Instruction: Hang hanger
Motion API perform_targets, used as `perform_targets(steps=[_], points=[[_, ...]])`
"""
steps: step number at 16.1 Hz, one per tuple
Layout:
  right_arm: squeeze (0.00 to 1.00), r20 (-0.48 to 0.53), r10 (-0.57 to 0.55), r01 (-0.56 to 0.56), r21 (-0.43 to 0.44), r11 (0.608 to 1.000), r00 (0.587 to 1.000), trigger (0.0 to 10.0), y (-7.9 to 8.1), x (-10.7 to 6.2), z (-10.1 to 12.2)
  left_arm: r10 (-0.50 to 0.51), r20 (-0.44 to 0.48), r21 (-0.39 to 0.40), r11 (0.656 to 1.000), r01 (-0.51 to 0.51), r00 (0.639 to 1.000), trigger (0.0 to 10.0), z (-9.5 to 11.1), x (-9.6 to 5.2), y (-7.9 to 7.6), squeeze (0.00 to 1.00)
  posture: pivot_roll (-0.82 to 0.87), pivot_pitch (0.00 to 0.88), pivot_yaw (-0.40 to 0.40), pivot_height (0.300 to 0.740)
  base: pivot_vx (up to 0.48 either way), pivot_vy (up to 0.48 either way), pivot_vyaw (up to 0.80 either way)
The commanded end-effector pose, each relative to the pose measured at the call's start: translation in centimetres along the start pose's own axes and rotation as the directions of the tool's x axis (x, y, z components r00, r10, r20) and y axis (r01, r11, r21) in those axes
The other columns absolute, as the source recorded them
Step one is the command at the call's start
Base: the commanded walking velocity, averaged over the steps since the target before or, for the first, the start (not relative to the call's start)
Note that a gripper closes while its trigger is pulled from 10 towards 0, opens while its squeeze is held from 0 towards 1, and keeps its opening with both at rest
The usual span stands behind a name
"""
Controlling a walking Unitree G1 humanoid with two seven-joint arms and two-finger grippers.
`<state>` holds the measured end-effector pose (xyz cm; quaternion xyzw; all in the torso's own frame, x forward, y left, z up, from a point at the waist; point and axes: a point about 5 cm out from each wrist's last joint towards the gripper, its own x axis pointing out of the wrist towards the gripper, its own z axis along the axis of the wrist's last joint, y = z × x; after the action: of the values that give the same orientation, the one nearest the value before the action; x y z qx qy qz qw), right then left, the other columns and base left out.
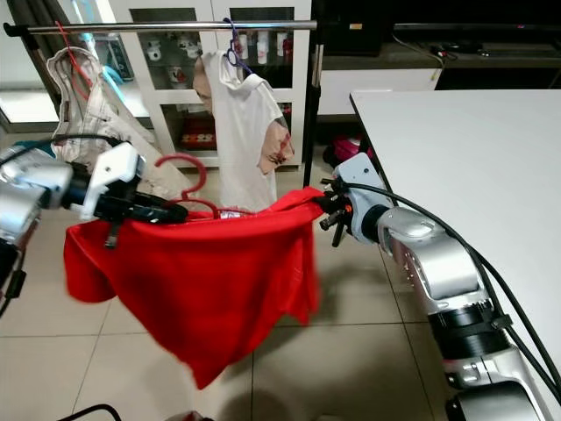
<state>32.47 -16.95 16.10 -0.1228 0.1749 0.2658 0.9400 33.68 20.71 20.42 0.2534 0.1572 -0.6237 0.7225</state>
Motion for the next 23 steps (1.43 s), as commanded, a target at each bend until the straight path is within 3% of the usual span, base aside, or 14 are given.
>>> perform_targets(steps=[1, 4, 7, 11, 13, 14, 15, 16, 17, 18, 19, 21, 23], points=[[0.00, 0.011, -0.064, 0.064, -0.014, 0.998, 0.998, 0.0, -1.1, -0.4, 0.6, 0.005, 0.015, 0.005, 1.000, -0.005, 1.000, 0.0, 0.3, -0.9, 0.0, 0.00, -0.16, 0.000, 0.054, 0.740, 0.000, 0.000, 0.00], [0.00, -0.010, 0.017, -0.017, -0.057, 0.998, 1.000, 0.0, 0.1, -0.1, 0.1, 0.049, 0.089, 0.021, 0.998, -0.051, 0.995, 0.0, 1.1, -0.8, 0.5, 0.00, -0.16, 0.000, 0.053, 0.740, 0.000, 0.000, 0.00], [0.00, 0.007, 0.079, -0.078, -0.064, 0.995, 0.997, 0.0, 1.1, -0.2, 0.1, 0.178, 0.214, -0.015, 0.984, -0.179, 0.960, 0.0, 2.0, -0.8, 1.9, 0.00, -0.16, 0.000, 0.053, 0.740, 0.000, 0.000, 0.00], [0.00, 0.017, 0.018, -0.017, -0.088, 0.996, 1.000, 0.0, 0.1, -0.6, 0.2, 0.119, 0.177, -0.023, 0.993, -0.117, 0.977, 0.0, 1.6, -0.5, 1.5, 0.00, -0.17, 0.000, 0.064, 0.740, 0.000, 0.000, 0.00], [0.00, 0.071, -0.071, 0.078, -0.100, 0.992, 0.995, 0.0, -1.2, -0.8, 0.9, 0.063, 0.093, -0.039, 0.997, -0.060, 0.994, 0.0, 0.6, -0.4, 1.0, 0.00, -0.17, 0.000, 0.060, 0.740, 0.000, 0.000, 0.00], [0.00, 0.180, -0.148, 0.165, -0.080, 0.983, 0.972, 0.0, -2.2, -1.1, 2.5, -0.012, -0.054, -0.063, 0.998, 0.009, 0.998, 0.0, -1.2, 0.2, 0.0, 0.00, -0.16, 0.000, 0.058, 0.740, 0.000, 0.000, 0.00], [0.00, 0.238, -0.140, 0.157, -0.053, 0.986, 0.961, 0.0, -2.2, -1.2, 3.4, -0.045, -0.115, -0.069, 0.997, 0.037, 0.992, 0.0, -2.0, 0.6, -0.5, 0.00, -0.16, 0.000, 0.058, 0.740, 0.000, 0.000, 0.00], [0.00, 0.395, -0.013, -0.013, 0.064, 0.998, 0.919, 0.0, -1.0, -1.7, 5.8, -0.019, -0.161, -0.078, 0.997, 0.007, 0.987, 0.0, -3.4, 2.2, -0.9, 0.00, -0.16, 0.000, 0.053, 0.740, 0.000, 0.000, 0.00], [0.00, 0.409, 0.055, -0.087, 0.061, 0.994, 0.911, 0.0, -0.4, -1.8, 6.1, 0.009, -0.164, -0.077, 0.997, -0.022, 0.986, 0.0, -3.5, 2.7, -0.8, 0.00, -0.16, 0.000, 0.053, 0.740, 0.000, 0.000, 0.00], [0.00, 0.345, 0.170, -0.176, -0.015, 0.984, 0.923, 0.0, 0.8, -1.8, 5.4, 0.052, -0.168, -0.068, 0.996, -0.064, 0.985, 0.0, -3.5, 3.4, -0.5, 0.00, -0.16, 0.000, 0.049, 0.740, 0.000, 0.000, 0.00], [0.00, 0.230, 0.187, -0.179, -0.054, 0.982, 0.955, 0.0, 1.2, -1.3, 3.8, 0.088, -0.163, -0.065, 0.993, -0.100, 0.983, 0.0, -3.4, 3.7, -0.2, 0.00, -0.15, 0.000, 0.046, 0.740, 0.000, 0.000, 0.00], [0.00, 0.032, 0.100, -0.097, -0.090, 0.991, 0.994, 0.0, 1.0, -0.1, 0.4, 0.112, -0.171, -0.062, 0.990, -0.124, 0.979, 0.0, -3.4, 3.9, 0.0, 0.00, -0.15, 0.000, 0.045, 0.740, 0.000, 0.000, 0.00], [0.00, -0.052, 0.051, -0.054, -0.050, 0.997, 0.997, 0.0, 1.4, 1.3, -2.1, 0.099, -0.175, -0.059, 0.992, -0.111, 0.980, 0.0, -3.4, 3.9, -0.2, 0.00, -0.14, 0.000, 0.040, 0.740, 0.000, 0.000, 0.00]])
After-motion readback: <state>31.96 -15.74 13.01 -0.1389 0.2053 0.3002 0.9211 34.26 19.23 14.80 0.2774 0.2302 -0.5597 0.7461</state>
